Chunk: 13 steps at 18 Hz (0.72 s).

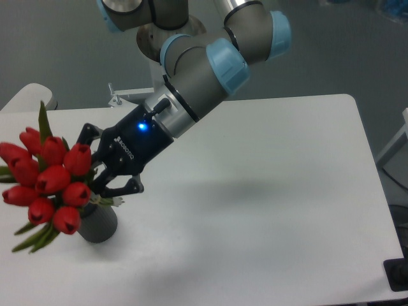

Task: Insert the flowers into the vase
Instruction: 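Lower the tulip stems down into the vase opening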

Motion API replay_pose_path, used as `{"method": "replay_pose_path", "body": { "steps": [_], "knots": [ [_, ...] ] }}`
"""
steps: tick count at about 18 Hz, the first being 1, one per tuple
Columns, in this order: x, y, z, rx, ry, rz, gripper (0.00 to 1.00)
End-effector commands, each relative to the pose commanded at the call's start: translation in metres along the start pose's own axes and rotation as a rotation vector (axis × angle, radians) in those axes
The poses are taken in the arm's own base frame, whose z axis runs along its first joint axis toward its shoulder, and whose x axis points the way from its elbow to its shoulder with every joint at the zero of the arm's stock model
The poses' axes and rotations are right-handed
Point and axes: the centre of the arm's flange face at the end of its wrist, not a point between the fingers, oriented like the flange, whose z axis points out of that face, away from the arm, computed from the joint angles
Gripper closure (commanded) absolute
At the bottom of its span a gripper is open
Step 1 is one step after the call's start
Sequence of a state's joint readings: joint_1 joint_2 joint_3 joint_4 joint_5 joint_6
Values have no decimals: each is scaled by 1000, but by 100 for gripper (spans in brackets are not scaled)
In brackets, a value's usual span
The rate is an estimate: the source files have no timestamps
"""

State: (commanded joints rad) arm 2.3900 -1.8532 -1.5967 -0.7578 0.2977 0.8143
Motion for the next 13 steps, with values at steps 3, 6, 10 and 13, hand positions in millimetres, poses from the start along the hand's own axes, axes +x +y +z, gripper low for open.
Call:
{"method": "replay_pose_path", "body": {
  "steps": [3,6,10,13],
  "knots": [
    [16,7,7,34,53,41,71],
    [25,9,8,68,86,55,71],
    [35,8,20,69,111,110,71],
    [40,21,30,65,129,144,71]
  ]
}}
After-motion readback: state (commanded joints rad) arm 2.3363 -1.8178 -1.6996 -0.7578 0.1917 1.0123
